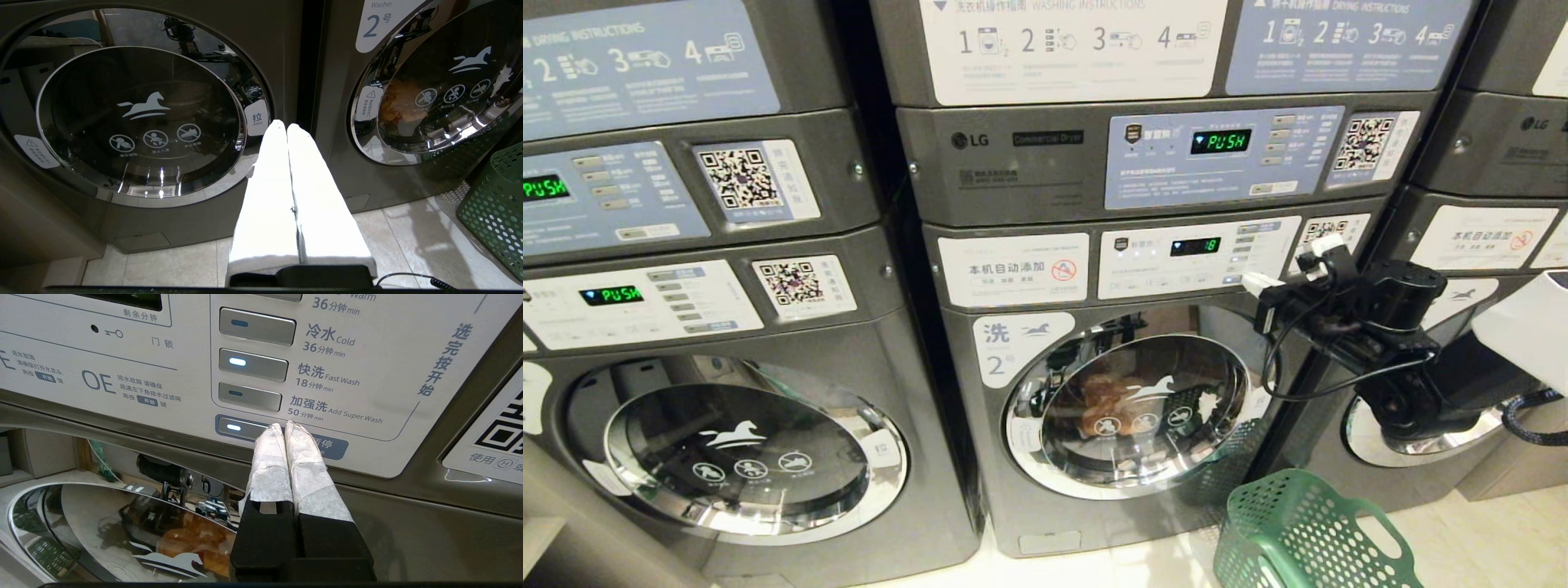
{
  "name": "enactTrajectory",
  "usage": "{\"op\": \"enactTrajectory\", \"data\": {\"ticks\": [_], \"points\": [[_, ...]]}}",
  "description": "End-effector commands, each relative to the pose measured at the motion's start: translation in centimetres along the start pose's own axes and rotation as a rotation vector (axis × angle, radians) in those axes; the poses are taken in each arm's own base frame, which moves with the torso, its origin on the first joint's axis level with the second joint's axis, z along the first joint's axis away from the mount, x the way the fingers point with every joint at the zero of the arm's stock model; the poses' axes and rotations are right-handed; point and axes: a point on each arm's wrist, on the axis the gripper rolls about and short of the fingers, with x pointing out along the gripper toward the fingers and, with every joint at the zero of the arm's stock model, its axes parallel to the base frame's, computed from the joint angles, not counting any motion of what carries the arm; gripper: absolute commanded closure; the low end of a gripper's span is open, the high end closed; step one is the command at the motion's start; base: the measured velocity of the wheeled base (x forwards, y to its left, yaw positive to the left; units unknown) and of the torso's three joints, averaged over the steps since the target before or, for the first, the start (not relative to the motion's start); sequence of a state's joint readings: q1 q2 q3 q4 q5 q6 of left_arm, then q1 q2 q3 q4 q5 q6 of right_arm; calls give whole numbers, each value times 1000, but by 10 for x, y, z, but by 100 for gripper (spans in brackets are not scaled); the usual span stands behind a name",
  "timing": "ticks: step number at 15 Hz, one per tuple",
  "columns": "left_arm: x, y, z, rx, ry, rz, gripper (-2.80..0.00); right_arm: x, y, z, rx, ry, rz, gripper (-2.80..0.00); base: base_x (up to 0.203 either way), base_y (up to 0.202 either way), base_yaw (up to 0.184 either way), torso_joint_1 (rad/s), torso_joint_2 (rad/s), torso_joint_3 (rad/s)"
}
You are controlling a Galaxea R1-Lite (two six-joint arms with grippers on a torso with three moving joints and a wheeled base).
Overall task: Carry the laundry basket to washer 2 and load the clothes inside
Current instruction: Press the washing machine switch
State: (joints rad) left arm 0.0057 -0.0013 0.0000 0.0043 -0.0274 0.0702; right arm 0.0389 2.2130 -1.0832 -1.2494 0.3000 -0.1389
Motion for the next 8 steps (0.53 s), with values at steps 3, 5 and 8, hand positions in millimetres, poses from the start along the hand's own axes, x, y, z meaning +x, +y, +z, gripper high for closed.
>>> {"op": "enactTrajectory", "data": {"ticks": [3,5,8], "points": [[0,0,0,0,2,0,0,-2,6,-5,9,14,19,0,0,0,0,0,0,0],[0,0,0,0,0,0,0,-1,8,-4,11,14,25,0,0,0,0,0,0,0],[0,0,0,0,2,0,0,0,14,-4,13,11,39,0,0,0,0,0,0,0]]}}
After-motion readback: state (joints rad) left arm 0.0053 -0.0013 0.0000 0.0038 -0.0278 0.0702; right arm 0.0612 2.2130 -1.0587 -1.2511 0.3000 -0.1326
